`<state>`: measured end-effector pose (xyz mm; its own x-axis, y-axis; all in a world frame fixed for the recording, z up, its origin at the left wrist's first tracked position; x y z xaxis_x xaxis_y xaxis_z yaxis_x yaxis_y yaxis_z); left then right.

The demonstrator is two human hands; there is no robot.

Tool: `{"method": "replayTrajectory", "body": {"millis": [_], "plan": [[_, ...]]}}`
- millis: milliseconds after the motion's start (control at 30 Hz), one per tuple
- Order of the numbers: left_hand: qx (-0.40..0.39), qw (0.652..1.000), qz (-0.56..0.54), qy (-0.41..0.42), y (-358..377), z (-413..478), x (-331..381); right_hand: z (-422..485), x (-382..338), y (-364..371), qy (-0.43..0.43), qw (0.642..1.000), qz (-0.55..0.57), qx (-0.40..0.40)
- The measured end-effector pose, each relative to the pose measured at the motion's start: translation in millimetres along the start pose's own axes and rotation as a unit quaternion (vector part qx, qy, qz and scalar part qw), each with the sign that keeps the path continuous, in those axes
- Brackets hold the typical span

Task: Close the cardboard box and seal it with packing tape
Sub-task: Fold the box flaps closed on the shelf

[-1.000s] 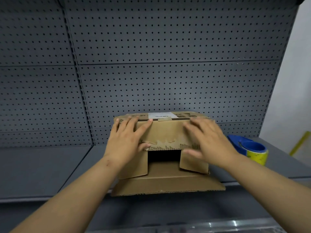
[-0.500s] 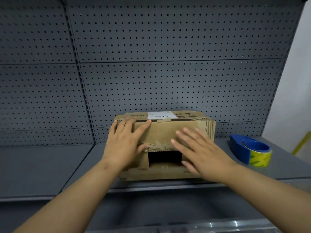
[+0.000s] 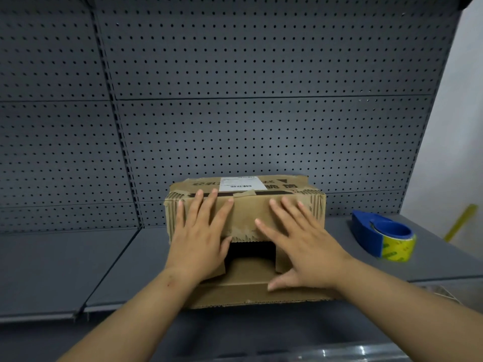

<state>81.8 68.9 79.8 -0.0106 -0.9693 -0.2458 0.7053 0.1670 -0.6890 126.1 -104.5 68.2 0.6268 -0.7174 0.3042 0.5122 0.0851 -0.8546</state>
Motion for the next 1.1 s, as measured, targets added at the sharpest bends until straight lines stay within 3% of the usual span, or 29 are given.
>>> {"method": "replayTrajectory", "body": {"millis": [100, 267, 367, 600, 733, 900, 1000, 1100], "plan": [[-0.002, 1.0, -0.003, -0.001, 1, 1, 0, -11, -15, 5, -0.093, 0.994, -0.031, -0.038], [0.001, 1.0, -0.008, -0.001, 2, 1, 0, -17, -18, -4, -0.1, 0.993, 0.043, -0.045], [-0.001, 1.0, -0.002, 0.004, 2, 1, 0, -22, -21, -2, -0.128, 0.991, -0.039, -0.03], [-0.006, 1.0, -0.004, 0.005, 5, -3, 18, 7, 17, 2, 0.075, 0.995, -0.053, 0.043], [-0.015, 0.999, 0.028, 0.041, 21, -5, 32, 9, 21, 10, 0.075, 0.994, -0.039, 0.063], [0.032, 0.996, 0.062, 0.055, 37, -8, 30, 2, 31, 5, 0.055, 0.993, 0.001, 0.103], [0.052, 0.995, 0.066, 0.055, 40, -9, 30, -8, 73, -17, 0.167, 0.951, 0.148, 0.214], [0.064, 0.995, 0.061, 0.048, 41, -10, 30, -21, 129, -3, 0.318, 0.896, 0.225, 0.211]]}}
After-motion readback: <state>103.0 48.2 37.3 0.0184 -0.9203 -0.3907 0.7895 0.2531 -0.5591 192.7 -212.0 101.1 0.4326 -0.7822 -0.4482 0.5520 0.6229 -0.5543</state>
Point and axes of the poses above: each hand's wrist, its own z-axis towards the middle knuckle, its own y-axis out of the palm, x = y × z, the point moved 6 cm from there along z, towards the middle knuckle, and after that the axes turned 7 degrees about y, right-handed, at the moved point
